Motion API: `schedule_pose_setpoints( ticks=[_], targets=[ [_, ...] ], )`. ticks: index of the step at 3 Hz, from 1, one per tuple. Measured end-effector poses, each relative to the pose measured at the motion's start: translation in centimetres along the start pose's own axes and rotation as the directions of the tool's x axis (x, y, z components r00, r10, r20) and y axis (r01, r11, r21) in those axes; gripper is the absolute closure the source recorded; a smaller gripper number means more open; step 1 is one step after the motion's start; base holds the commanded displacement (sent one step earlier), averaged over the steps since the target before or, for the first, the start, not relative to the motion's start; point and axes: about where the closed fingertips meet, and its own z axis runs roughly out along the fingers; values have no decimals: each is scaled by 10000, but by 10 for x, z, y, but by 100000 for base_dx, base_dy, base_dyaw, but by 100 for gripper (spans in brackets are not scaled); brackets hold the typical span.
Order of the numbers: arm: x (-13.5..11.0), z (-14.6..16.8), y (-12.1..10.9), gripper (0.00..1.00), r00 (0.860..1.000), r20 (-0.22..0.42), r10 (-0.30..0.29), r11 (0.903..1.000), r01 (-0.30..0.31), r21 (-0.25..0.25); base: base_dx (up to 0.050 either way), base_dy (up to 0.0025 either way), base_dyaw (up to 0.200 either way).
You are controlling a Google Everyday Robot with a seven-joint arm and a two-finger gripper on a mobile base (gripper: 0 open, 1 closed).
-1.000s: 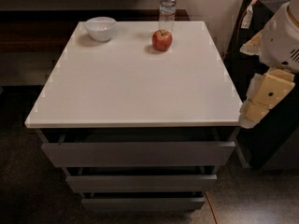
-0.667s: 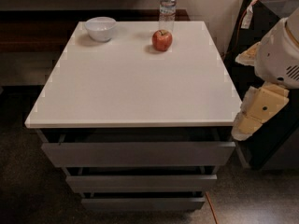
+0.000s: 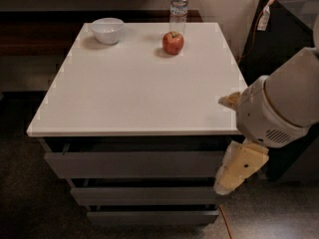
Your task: Pick coke can from bottom drawer and place on counter
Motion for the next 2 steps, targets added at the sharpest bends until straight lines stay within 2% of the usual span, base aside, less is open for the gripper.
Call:
schedule_pose_setpoints(
  ticks=[2],
  targets=[
    [-4,55,53,0,9983,267,-515,9956,534,-771,0,0,0]
  ],
)
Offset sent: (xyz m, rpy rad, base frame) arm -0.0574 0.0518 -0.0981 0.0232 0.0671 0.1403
